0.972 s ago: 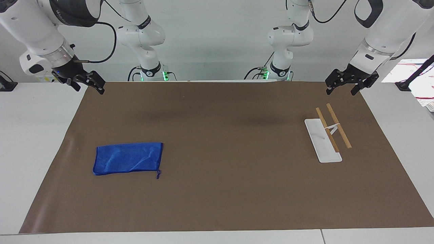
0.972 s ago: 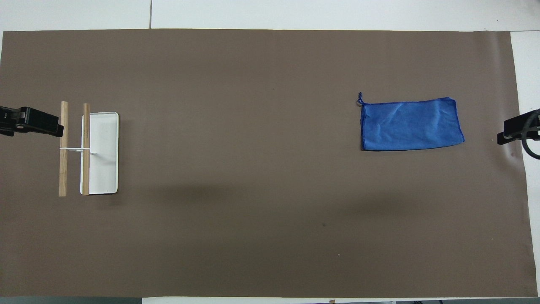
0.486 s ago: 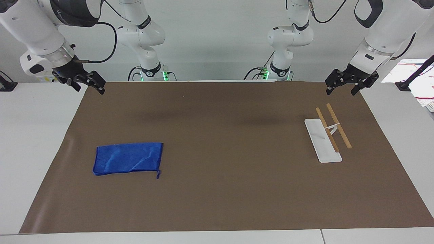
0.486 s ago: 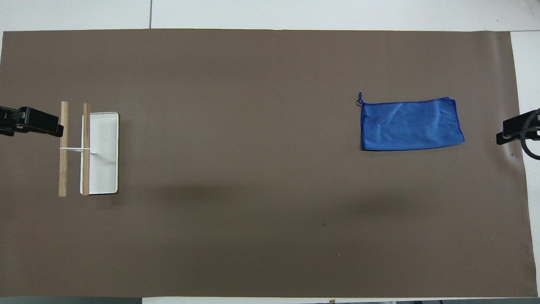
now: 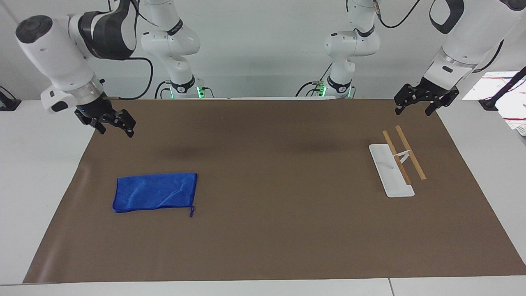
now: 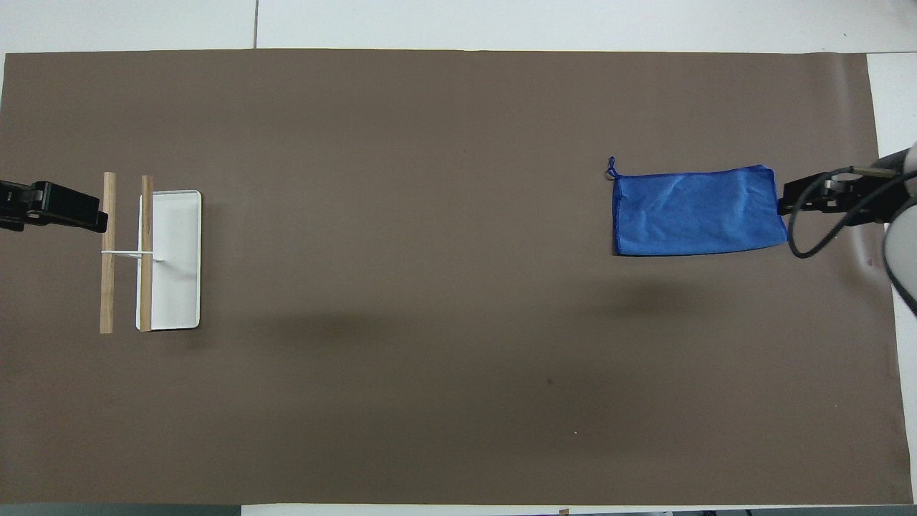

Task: Right arm passes towel to left arm to hang
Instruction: 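Reach the right gripper down to the blue towel and grasp it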

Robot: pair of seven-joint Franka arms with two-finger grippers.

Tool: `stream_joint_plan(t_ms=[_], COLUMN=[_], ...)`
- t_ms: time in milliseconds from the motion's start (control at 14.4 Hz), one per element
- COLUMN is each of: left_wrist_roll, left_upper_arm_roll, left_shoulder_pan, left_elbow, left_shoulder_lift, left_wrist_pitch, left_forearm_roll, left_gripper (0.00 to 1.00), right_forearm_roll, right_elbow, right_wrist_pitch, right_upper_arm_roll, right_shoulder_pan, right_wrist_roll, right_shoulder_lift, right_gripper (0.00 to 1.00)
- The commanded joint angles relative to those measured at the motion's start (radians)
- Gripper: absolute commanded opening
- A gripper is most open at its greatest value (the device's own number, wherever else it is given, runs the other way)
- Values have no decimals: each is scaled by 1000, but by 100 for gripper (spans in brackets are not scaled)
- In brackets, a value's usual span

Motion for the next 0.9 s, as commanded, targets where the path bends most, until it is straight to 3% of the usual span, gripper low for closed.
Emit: stream_joint_plan(t_ms=[0, 139, 347, 556, 833], left_wrist_roll=[-10, -11, -11, -10, -10], left_upper_arm_roll=[-4, -4, -4, -4, -4], left_shoulder_pan=[4, 4, 4, 4, 4], left_elbow=[-19, -19, -19, -19, -19], left_shoulder_lift=[-13, -13, -13, -13, -13], left_wrist_pitch=[10, 10, 10, 10, 10], left_forearm_roll=[10, 10, 10, 10, 10], left_gripper=[100, 100, 100, 100, 100], right_forearm_roll=[30, 31, 38, 172, 156], right_elbow=[-77, -129, -128, -122, -122], right_wrist_pitch=[187, 317, 387, 450, 536], right_upper_arm_roll=[0, 2, 2, 2, 0], right_shoulder_pan=[24, 26, 30, 35, 41], right_wrist_roll=[-23, -31, -63, -98, -230], right_shoulder_lift=[83, 128, 223, 296, 341], right_gripper=[100, 100, 100, 100, 100])
